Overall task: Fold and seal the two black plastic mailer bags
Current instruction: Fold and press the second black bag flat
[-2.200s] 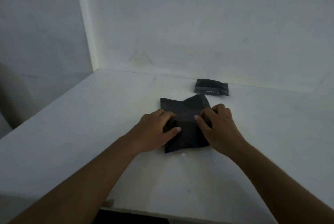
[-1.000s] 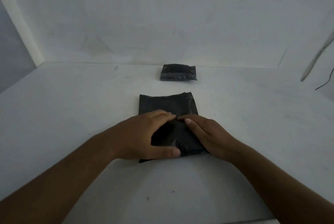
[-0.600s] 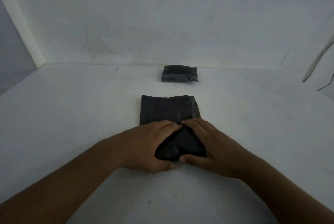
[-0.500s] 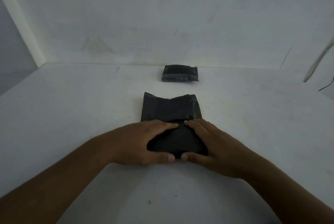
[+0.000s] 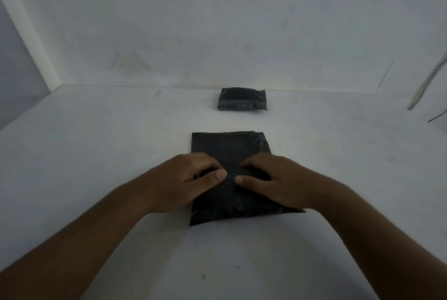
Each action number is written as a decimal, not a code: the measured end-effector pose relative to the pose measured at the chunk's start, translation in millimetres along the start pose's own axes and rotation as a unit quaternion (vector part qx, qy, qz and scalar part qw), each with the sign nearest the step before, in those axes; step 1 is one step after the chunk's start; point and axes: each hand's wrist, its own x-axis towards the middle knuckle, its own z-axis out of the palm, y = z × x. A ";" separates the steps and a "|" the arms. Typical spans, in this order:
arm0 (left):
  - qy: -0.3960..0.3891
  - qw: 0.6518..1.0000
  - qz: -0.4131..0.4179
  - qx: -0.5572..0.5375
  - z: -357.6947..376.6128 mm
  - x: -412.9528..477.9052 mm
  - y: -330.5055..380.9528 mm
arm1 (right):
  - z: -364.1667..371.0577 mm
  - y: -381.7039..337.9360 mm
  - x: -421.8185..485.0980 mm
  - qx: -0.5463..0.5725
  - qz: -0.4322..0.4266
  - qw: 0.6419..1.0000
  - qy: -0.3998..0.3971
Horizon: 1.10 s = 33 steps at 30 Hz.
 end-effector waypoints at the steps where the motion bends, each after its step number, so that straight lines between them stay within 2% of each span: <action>1: -0.003 1.000 -0.014 -0.017 1.7 -1.4 -5.3 | 1.7 1.8 -1.1 -0.004 0.003 1.000 -0.008; 5: 0.011 0.988 -0.050 -0.143 5.1 -14.8 -26.5 | 2.8 10.0 -13.0 0.006 0.021 1.000 -0.016; 7: 0.022 0.985 -0.045 -0.162 1.3 -16.5 -30.1 | 1.3 15.3 -16.9 0.010 0.014 1.000 -0.011; 10: 0.041 0.992 -0.020 -0.121 -7.7 -14.8 -28.8 | -0.4 21.0 -17.7 0.037 -0.002 0.999 -0.013; 13: -0.005 0.996 -0.029 -0.079 -11.8 -14.5 -29.4 | 4.5 26.7 -19.9 0.068 -0.006 0.997 -0.030; 17: -0.004 0.998 -0.025 -0.058 -15.4 -22.9 -30.4 | 4.8 34.7 -31.0 0.199 -0.011 0.980 0.016; 19: -0.007 1.000 -0.015 -0.022 -18.0 -30.4 -30.3 | 1.4 37.1 -36.8 0.231 -0.024 0.973 0.011; 25: -0.089 0.990 -0.005 0.113 -14.0 -42.8 -26.8 | 9.0 40.1 -44.7 0.093 -0.045 0.994 -0.021; 29: 0.011 0.981 0.073 0.180 -3.7 -39.1 -27.2 | 14.5 43.1 -42.7 0.053 -0.032 0.998 -0.011; 33: 0.017 0.989 0.052 0.140 -1.2 -29.2 -30.3 | 16.0 44.7 -40.3 0.053 -0.032 0.998 0.012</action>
